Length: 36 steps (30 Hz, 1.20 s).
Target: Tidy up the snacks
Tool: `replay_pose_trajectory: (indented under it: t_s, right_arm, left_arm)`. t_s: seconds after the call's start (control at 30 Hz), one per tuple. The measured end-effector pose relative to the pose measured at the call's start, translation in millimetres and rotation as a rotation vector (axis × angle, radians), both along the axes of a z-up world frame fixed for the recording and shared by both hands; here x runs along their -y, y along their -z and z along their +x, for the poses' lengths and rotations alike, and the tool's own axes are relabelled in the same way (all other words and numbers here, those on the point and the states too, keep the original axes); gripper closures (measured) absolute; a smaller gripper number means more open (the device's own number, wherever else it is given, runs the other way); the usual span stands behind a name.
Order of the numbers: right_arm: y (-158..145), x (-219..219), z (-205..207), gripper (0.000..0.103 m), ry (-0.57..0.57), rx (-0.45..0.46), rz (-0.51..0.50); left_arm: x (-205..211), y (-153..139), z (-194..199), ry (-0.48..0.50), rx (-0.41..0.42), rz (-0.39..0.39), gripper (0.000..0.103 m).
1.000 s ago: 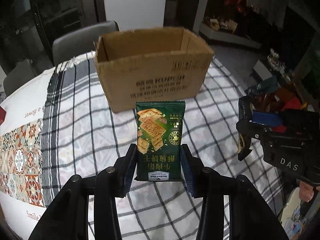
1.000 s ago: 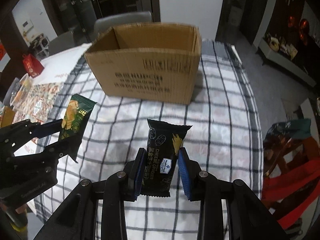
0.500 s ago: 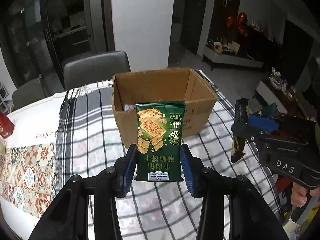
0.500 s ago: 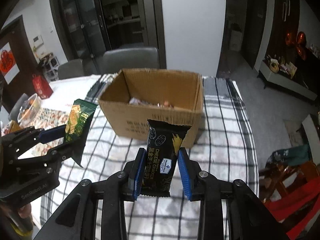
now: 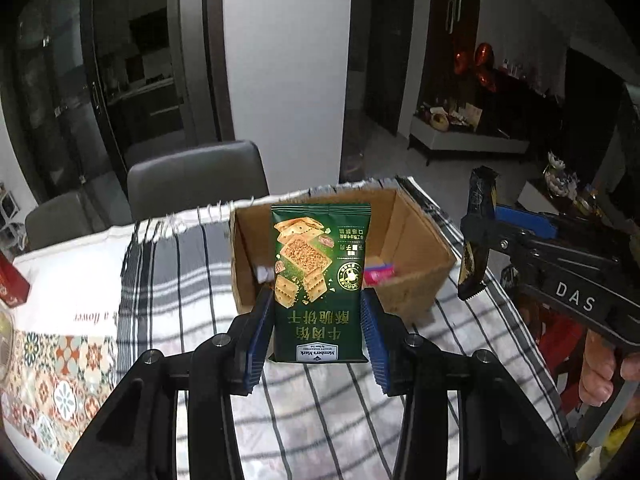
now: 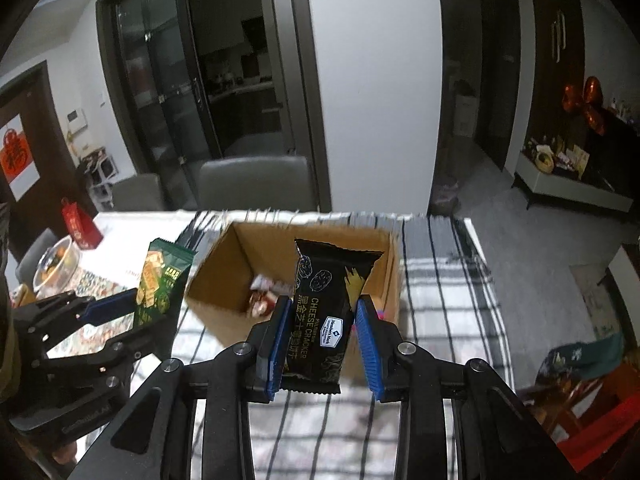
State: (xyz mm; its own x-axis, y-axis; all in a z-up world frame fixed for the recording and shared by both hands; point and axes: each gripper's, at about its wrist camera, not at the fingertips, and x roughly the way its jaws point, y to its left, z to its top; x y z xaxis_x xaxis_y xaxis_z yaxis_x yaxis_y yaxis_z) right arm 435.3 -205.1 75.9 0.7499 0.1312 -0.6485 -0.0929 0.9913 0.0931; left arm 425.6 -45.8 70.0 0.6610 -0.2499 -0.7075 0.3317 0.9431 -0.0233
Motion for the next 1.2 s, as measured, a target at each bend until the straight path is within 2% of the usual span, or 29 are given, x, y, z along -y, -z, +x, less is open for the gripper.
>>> replay_pose_trajectory:
  t_s: [0.2, 0.43, 0.53, 0.6, 0.63, 0.93, 1.03, 1.2]
  right_arm:
    - [9.5, 0.0, 25.3, 0.069, -0.006, 0.018, -0.017]
    - [29.3, -0.2, 53.5, 0.069, -0.023, -0.005, -0.039]
    - [37.4, -0.8, 61.2, 0.065, -0.015, -0.031, -0.056]
    - [39.7, -0.5, 61.7, 0.058, -0.008, -0.03, -0.058]
    - [40.0, -0.2, 60.8, 0.055, -0.002, -0.024, -0.067]
    - [28.9, 0.7, 32.2, 0.055, -0.003, 0.011, -0.038]
    - [23.7, -2.6, 10.9, 0.054, -0.003, 0.045, -0.058]
    - [13.1, -8.1, -32.5, 0.05, -0.001, 0.112, -0.09]
  left_arm:
    - [6.6, 10.4, 33.6, 0.0, 0.004, -0.003, 0.061]
    - [15.3, 29.7, 68.6, -0.016, -0.016, 0.008, 0.06]
    - [13.5, 33.9, 72.6, -0.046, 0.004, 0.023, 0.056]
    - [10.2, 34.0, 72.3, -0.054, 0.009, 0.012, 0.042]
    - [9.2, 33.5, 71.1, -0.061, 0.013, 0.014, 0.04]
    - [-4.6, 16.2, 32.4, -0.1, 0.083, -0.002, 0.04]
    - [-5.5, 8.2, 12.1, -0.104, 0.112, 0.001, 0.04]
    - [-13.6, -0.4, -22.3, -0.102, 0.142, -0.036, 0.039]
